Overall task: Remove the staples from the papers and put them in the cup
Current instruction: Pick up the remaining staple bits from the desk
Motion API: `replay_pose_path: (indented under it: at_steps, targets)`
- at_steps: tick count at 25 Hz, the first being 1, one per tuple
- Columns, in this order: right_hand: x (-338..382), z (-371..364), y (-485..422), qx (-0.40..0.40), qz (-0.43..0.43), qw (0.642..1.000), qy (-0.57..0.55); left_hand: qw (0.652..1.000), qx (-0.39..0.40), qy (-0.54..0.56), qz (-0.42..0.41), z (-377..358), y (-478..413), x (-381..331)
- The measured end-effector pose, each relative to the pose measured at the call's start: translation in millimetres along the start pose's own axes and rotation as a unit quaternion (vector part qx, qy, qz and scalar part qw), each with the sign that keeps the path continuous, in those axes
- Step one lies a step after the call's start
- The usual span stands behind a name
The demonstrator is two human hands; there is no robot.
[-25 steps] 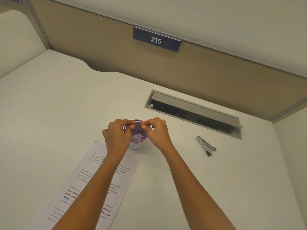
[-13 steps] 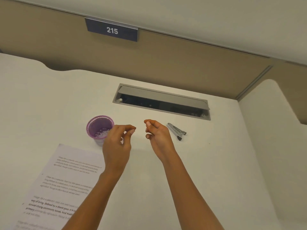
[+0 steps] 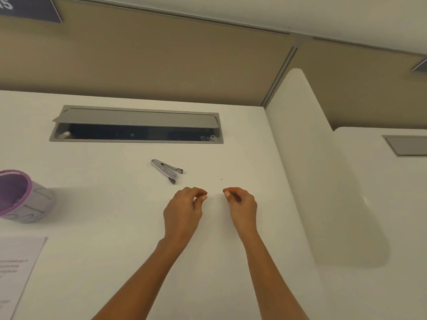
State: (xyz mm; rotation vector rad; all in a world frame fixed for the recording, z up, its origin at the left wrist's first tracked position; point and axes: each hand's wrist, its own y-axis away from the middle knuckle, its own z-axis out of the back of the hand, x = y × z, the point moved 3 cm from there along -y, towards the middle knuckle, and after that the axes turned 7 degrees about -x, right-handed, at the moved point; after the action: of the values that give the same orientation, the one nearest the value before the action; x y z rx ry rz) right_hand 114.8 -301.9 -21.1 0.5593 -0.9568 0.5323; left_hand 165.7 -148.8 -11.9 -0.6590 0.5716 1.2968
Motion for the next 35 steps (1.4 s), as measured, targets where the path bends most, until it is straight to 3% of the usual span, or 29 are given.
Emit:
replay_pose_path:
  at_steps: [3,7,11,17,19,24,26,30,35]
  targets:
    - [-21,15,-23,-0.046,0.108,0.985,0.130,0.992,0.009,-0.094,-0.089,-34,-12,-12]
    - [-32,12,-38,-0.063,0.240,0.939,0.238,0.949,-0.017,-0.215,-0.228,-70,-19,-19]
    - [-31,5,-41,-0.070,0.314,0.900,0.294,0.926,-0.026,-0.273,-0.260,-81,-23,-23]
    - [-28,4,-42,-0.071,0.428,0.795,0.424,0.897,-0.043,-0.296,-0.324,-79,-27,-26]
    - [-28,7,-44,-0.061,0.431,0.798,0.417,0.910,-0.054,-0.265,-0.314,-77,-37,-22]
    - [-32,9,-51,-0.020,0.295,0.933,0.206,0.933,-0.065,-0.208,-0.287,-76,-50,-18]
    - [-30,8,-55,-0.019,0.257,0.955,0.146,0.934,-0.066,-0.200,-0.290,-77,-54,-17]
    - [-22,3,-53,0.003,0.305,0.930,0.206,0.928,-0.050,-0.219,-0.297,-83,-57,-19]
    - [-20,-5,-47,-0.036,0.428,0.828,0.361,0.920,-0.027,-0.266,-0.287,-88,-56,-22]
